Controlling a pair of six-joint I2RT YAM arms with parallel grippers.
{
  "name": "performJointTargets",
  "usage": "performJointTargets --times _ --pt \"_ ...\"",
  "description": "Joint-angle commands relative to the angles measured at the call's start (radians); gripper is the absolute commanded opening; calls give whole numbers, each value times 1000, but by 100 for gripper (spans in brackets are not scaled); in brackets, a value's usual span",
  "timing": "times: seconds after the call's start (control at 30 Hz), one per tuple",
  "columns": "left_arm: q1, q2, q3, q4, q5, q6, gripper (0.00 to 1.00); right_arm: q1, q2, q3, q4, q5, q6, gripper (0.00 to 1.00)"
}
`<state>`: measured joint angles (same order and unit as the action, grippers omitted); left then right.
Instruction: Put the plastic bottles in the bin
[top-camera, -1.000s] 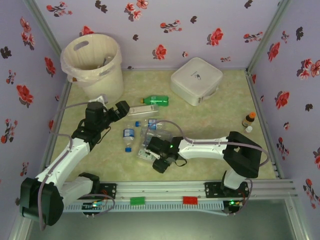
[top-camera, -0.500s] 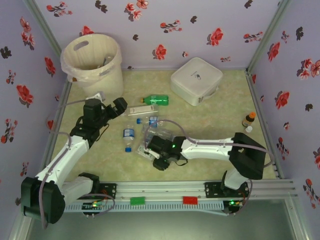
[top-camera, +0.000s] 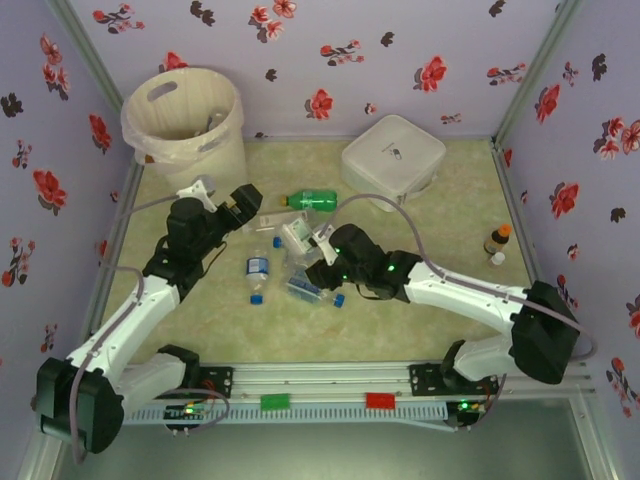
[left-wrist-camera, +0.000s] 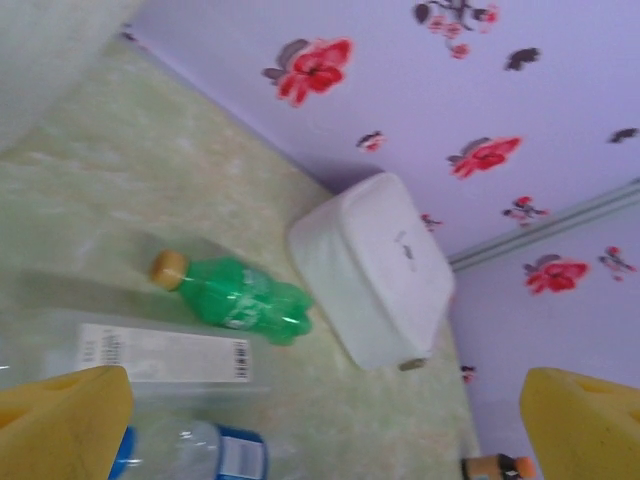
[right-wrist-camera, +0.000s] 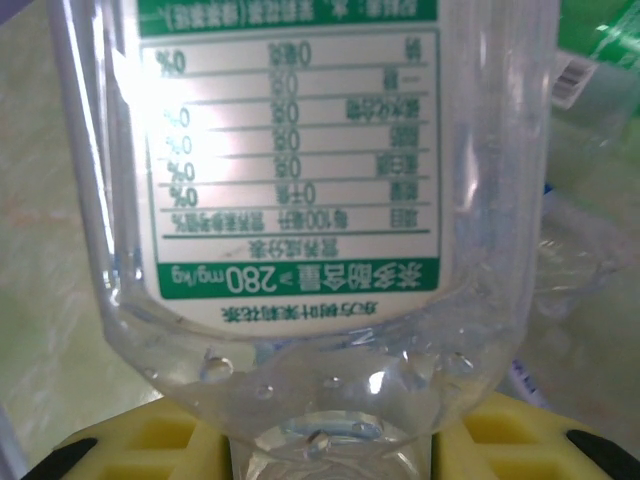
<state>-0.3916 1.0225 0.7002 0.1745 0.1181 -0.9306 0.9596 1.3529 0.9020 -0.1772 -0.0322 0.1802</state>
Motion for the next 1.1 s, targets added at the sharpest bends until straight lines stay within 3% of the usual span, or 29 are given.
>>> performJointTargets --times 0.0,0.33,0.5,0.63,0.7,0.77,0.83,0.9,1.07 --pt "-50 37 -25 154 19 -59 100 -19 45 63 83 53 3 33" --pt "-167 141 -36 237 46 -43 100 -31 126 128 156 4 42 34" --pt "-190 167 -41 249 51 -47 91 -30 108 59 307 -30 70 35" --pt "-194 172 -42 264 51 -38 78 -31 108 46 335 -38 76 36" --pt "-195 174 -40 274 54 -32 66 -31 110 46 334 -34 75 36" --pt "-194 176 -38 282 58 -25 47 -31 110 44 336 -34 74 38" --pt "-194 179 -37 287 60 -25 38 -31 110 46 337 -35 75 41" --pt "-195 183 -36 290 60 -23 37 -31 107 44 335 -30 77 52" --pt "-173 190 33 236 42 49 36 -30 66 18 326 20 83 98"
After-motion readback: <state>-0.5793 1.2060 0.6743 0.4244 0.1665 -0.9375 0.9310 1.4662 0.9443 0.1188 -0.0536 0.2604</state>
